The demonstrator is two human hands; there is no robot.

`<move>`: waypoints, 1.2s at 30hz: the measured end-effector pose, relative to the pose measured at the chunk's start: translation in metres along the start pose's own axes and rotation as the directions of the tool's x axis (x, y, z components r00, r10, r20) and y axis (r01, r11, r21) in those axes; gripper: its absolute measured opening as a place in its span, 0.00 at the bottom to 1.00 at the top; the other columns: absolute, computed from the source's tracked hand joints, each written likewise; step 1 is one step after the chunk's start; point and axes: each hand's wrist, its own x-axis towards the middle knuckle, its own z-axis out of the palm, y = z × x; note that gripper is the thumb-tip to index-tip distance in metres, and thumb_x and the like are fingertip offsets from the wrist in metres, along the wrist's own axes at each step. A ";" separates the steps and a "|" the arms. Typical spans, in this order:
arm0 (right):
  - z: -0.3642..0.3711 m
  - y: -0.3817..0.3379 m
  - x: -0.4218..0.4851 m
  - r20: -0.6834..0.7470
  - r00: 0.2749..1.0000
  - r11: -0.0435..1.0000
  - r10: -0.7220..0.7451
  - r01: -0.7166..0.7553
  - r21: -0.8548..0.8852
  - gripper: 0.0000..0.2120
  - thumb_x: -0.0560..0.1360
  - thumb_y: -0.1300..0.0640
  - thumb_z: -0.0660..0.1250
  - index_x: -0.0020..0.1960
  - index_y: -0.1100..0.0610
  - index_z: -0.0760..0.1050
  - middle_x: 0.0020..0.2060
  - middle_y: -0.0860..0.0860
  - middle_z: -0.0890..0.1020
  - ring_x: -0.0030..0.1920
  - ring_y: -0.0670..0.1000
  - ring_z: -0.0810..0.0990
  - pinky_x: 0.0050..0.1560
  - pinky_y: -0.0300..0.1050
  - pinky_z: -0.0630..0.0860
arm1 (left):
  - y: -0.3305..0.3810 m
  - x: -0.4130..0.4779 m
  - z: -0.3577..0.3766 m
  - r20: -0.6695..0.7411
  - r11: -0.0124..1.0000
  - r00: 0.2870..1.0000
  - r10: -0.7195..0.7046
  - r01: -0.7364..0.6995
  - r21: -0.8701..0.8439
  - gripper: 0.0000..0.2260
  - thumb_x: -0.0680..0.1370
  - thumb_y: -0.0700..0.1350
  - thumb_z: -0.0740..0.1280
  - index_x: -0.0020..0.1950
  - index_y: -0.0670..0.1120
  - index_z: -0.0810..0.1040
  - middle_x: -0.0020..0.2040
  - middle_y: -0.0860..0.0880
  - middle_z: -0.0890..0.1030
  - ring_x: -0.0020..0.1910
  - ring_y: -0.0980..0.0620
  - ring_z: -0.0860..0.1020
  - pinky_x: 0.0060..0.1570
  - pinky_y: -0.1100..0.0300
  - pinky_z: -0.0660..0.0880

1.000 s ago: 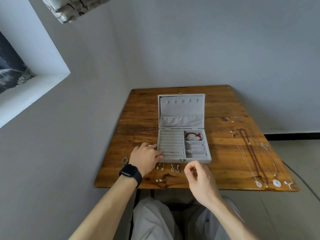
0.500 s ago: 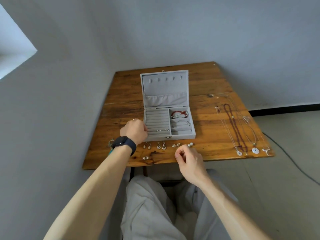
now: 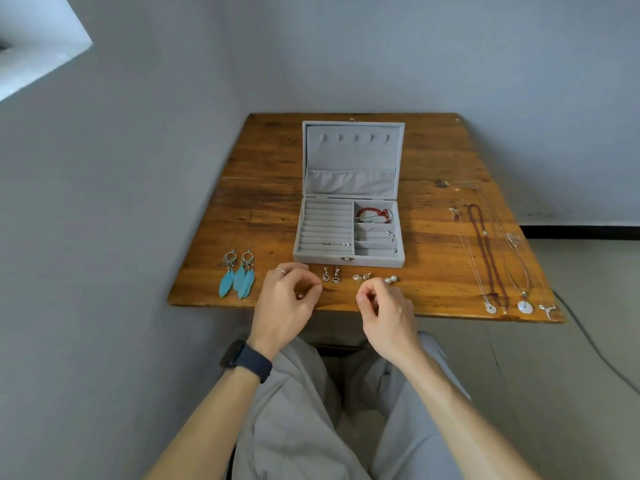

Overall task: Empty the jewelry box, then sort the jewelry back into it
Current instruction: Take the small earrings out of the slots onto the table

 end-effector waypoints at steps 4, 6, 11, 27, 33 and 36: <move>0.000 0.000 0.000 0.021 0.999 1.000 -0.025 0.025 -0.012 0.05 0.80 0.56 0.66 0.47 0.48 0.72 0.42 0.40 0.77 0.43 0.44 0.72 0.41 0.42 0.62 | -0.003 -0.007 0.014 -0.004 0.997 0.999 -0.047 0.047 0.053 0.04 0.76 0.50 0.73 0.50 0.55 0.84 0.63 0.53 0.75 0.65 0.55 0.69 0.60 0.67 0.64; 0.000 -0.003 0.001 0.054 0.998 0.998 -0.025 0.029 -0.064 0.03 0.79 0.52 0.66 0.48 0.45 0.73 0.43 0.40 0.77 0.45 0.44 0.71 0.41 0.40 0.62 | -0.007 -0.006 0.017 -0.012 0.995 0.998 -0.063 0.064 0.070 0.04 0.76 0.50 0.73 0.50 0.55 0.84 0.64 0.52 0.75 0.66 0.52 0.69 0.62 0.61 0.66; 0.006 -0.015 0.008 0.078 0.997 0.989 0.009 0.002 -0.147 0.01 0.79 0.47 0.65 0.49 0.43 0.75 0.43 0.40 0.76 0.48 0.45 0.71 0.43 0.45 0.61 | -0.011 -0.005 0.019 -0.015 0.995 0.997 -0.072 0.073 0.064 0.05 0.75 0.52 0.74 0.50 0.56 0.85 0.65 0.53 0.75 0.66 0.53 0.68 0.66 0.54 0.68; 0.019 -0.017 0.010 0.008 0.999 0.998 0.053 -0.053 -0.032 0.03 0.74 0.47 0.73 0.47 0.42 0.83 0.42 0.39 0.80 0.47 0.44 0.74 0.43 0.44 0.61 | -0.013 -0.003 0.015 0.041 0.995 0.996 -0.078 0.075 0.059 0.06 0.74 0.53 0.74 0.50 0.59 0.85 0.67 0.56 0.73 0.68 0.54 0.67 0.66 0.52 0.65; 0.020 -0.019 0.008 -0.018 0.998 0.998 0.056 -0.056 -0.029 0.04 0.73 0.47 0.73 0.48 0.43 0.83 0.42 0.39 0.80 0.47 0.44 0.74 0.43 0.44 0.60 | -0.013 -0.002 0.014 0.052 0.995 0.996 -0.076 0.072 0.069 0.06 0.74 0.54 0.75 0.51 0.58 0.86 0.67 0.55 0.74 0.68 0.53 0.67 0.65 0.54 0.65; 0.020 -0.019 0.008 -0.025 0.998 0.998 0.056 -0.056 -0.014 0.05 0.73 0.47 0.74 0.48 0.44 0.84 0.43 0.40 0.81 0.47 0.44 0.74 0.43 0.44 0.60 | -0.014 -0.001 0.013 0.070 0.994 0.996 -0.061 0.054 0.095 0.07 0.74 0.55 0.74 0.51 0.59 0.85 0.68 0.55 0.73 0.68 0.53 0.67 0.65 0.55 0.64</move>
